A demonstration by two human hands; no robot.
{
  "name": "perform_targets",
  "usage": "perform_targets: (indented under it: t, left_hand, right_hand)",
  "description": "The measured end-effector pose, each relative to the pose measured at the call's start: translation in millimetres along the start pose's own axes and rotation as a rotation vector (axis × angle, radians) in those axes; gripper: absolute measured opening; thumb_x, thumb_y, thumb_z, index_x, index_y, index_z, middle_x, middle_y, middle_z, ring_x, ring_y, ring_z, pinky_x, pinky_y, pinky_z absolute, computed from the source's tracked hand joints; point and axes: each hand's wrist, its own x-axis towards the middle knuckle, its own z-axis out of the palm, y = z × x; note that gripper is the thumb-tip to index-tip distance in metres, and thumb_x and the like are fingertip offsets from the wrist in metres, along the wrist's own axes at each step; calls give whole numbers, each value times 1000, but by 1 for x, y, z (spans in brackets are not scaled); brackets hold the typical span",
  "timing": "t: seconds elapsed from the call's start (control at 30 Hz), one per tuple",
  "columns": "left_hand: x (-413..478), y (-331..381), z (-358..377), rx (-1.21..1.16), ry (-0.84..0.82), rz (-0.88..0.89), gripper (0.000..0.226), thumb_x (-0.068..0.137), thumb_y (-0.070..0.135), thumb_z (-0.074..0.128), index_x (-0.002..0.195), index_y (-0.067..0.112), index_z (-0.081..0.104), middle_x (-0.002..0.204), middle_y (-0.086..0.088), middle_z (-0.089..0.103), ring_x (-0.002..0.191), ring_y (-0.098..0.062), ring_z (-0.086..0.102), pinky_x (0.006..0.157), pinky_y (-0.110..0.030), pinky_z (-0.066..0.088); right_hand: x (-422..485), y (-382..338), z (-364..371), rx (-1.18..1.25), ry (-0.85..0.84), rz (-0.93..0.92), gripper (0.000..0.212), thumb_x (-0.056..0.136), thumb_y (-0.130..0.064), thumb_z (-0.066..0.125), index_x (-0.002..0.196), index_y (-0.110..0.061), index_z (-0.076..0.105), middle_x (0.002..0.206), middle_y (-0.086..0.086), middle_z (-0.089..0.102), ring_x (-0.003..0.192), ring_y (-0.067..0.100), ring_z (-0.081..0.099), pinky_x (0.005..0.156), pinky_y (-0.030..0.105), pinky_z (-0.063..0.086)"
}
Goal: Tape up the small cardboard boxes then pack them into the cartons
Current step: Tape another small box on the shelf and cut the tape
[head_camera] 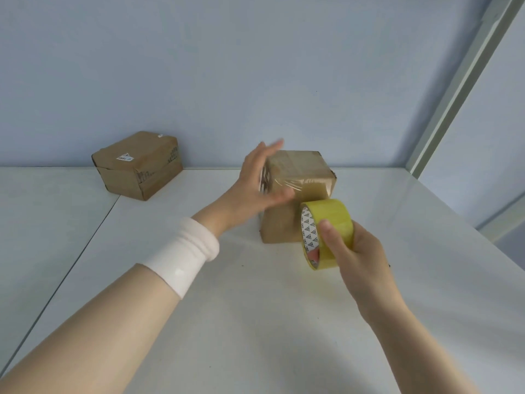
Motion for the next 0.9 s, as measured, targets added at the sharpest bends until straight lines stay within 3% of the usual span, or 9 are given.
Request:
perform_targets:
  t: [0.1, 0.2, 0.27, 0.33, 0.4, 0.5, 0.67, 0.8, 0.9]
  left_hand:
    - [-4, 7, 1, 75, 144, 69, 55, 79, 25, 73, 125, 36, 46, 135, -2, 37, 126, -4, 39, 105, -25, 39]
    - [1, 18, -2, -275, 226, -95, 32, 86, 32, 64, 116, 32, 53, 109, 7, 60, 85, 6, 61, 71, -14, 51]
    - [4, 15, 0, -384, 179, -265, 28, 87, 42, 60, 112, 30, 54, 100, 10, 65, 78, 1, 66, 59, -15, 52]
    - [5, 9, 6, -369, 119, -411, 40, 86, 51, 55, 118, 27, 53, 106, 6, 66, 86, -6, 66, 63, -19, 52]
    - [8, 0, 13, -293, 143, -478, 62, 82, 57, 54, 131, 19, 48, 126, -3, 59, 110, -17, 59, 88, -30, 49]
    - [14, -10, 14, -117, 347, -383, 66, 87, 44, 56, 142, 14, 36, 146, -2, 39, 135, -18, 36, 111, -30, 28]
    - [21, -17, 17, -269, 318, -424, 22, 92, 18, 51, 111, 8, 56, 106, -4, 59, 96, -15, 55, 75, -18, 43]
    - [26, -20, 20, -309, 364, -422, 8, 92, 13, 49, 98, 9, 52, 97, -4, 56, 89, -15, 52, 72, -21, 41]
    - [26, -22, 20, -322, 350, -411, 4, 92, 12, 48, 91, 12, 52, 87, 3, 53, 81, -9, 50, 70, -19, 39]
  right_hand:
    - [2, -18, -4, 102, -49, -38, 26, 88, -36, 59, 81, -11, 61, 52, -10, 63, 45, -4, 54, 45, 5, 36]
    - [11, -46, -14, 323, -212, -144, 36, 83, -34, 60, 103, -4, 59, 72, 3, 72, 67, 11, 66, 60, 17, 50]
    - [20, -57, -13, 385, -285, -175, 35, 83, -27, 57, 109, -3, 56, 78, 6, 72, 69, 18, 68, 62, 24, 53]
    - [31, -56, -2, 367, -204, -138, 25, 87, -28, 58, 101, -7, 59, 73, 2, 72, 64, 15, 67, 60, 24, 53]
    - [44, -49, 11, 312, -117, -90, 24, 93, -33, 54, 89, -10, 62, 65, 0, 70, 61, 13, 66, 63, 26, 54]
    - [65, -42, 26, 207, -79, -41, 34, 92, -44, 51, 77, -15, 61, 57, 0, 68, 57, 9, 63, 64, 21, 52]
    - [79, -22, 31, 112, -99, -48, 39, 85, -53, 50, 87, -16, 63, 68, -4, 72, 75, 11, 66, 75, 26, 50]
    - [72, -25, 27, 113, -99, -91, 24, 91, -36, 57, 91, -13, 62, 68, -8, 71, 74, 8, 65, 78, 30, 51]
    - [50, -25, 17, 194, 18, -149, 20, 88, -37, 58, 82, -18, 62, 60, -11, 69, 58, 0, 64, 57, 14, 48]
